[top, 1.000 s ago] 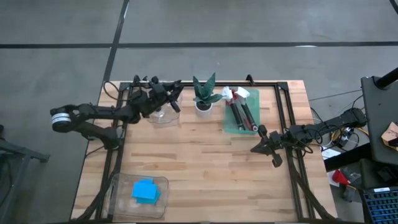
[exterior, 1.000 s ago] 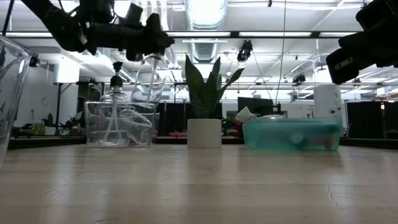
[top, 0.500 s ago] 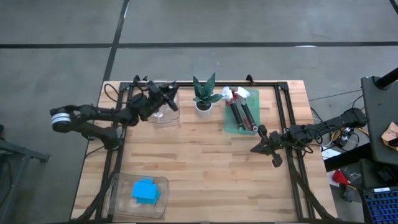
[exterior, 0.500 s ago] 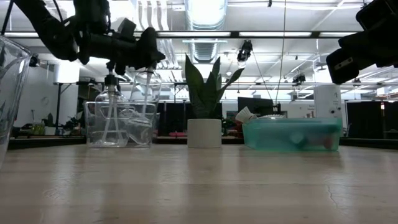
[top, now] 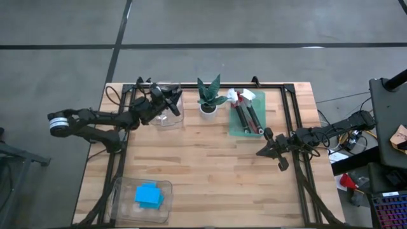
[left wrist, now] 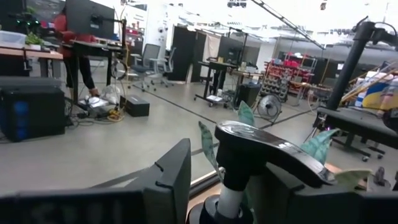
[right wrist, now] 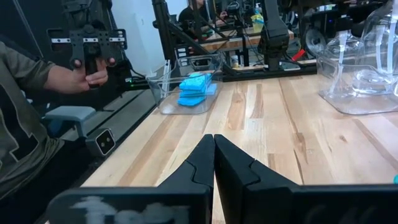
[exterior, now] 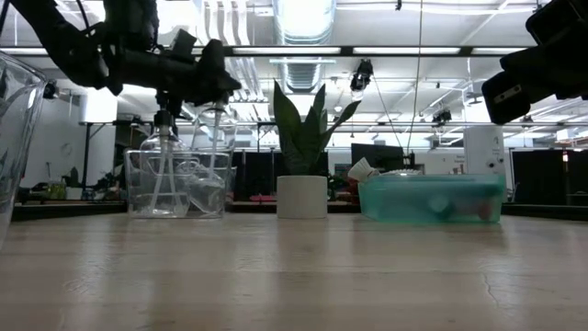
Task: Pick & Place Kitchen Sink Supplies
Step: Put the black soap dispenser into the top transparent bin
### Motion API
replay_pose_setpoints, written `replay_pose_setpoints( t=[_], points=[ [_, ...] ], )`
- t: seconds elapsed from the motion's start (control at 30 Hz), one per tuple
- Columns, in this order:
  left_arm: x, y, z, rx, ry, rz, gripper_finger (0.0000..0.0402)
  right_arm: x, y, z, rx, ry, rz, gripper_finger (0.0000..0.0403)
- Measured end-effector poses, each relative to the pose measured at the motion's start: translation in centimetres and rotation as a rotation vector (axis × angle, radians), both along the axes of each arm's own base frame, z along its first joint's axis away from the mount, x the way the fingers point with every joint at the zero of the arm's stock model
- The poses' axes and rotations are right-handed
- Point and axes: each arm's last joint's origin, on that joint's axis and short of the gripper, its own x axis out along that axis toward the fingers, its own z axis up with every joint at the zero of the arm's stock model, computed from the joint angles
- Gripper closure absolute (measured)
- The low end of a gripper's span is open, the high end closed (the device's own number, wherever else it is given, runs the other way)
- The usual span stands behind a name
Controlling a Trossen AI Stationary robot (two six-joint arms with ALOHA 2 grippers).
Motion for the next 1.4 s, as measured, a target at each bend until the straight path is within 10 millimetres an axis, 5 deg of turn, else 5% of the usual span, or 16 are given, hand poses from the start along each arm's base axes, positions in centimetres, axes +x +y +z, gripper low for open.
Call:
replay_pose_setpoints(
  t=[0.23,0.73,1.2,1.4],
  points=[
    [0.0,0.0,-0.6,-0.016,0.064,-0.012,0.0261,0.0,0.0,0.0,0.000,0.000,0.000,0.0394],
    [-0.2,-0.4,-0.9,-0.035,0.121,-0.019,0.0162,0.0,0.0,0.0,0.000,0.000,0.000,0.0394],
    [-2.5,-1.2,2.4,0.107,0.072,0.027,0.0158,0.0,0.0,0.0,0.000,0.000,0.000,0.0394],
    [-2.6,-1.3,1.7,-0.003,0.117,0.007,0.0158,0.0,0.0,0.0,0.000,-0.001,0.000,0.0394]
  ],
)
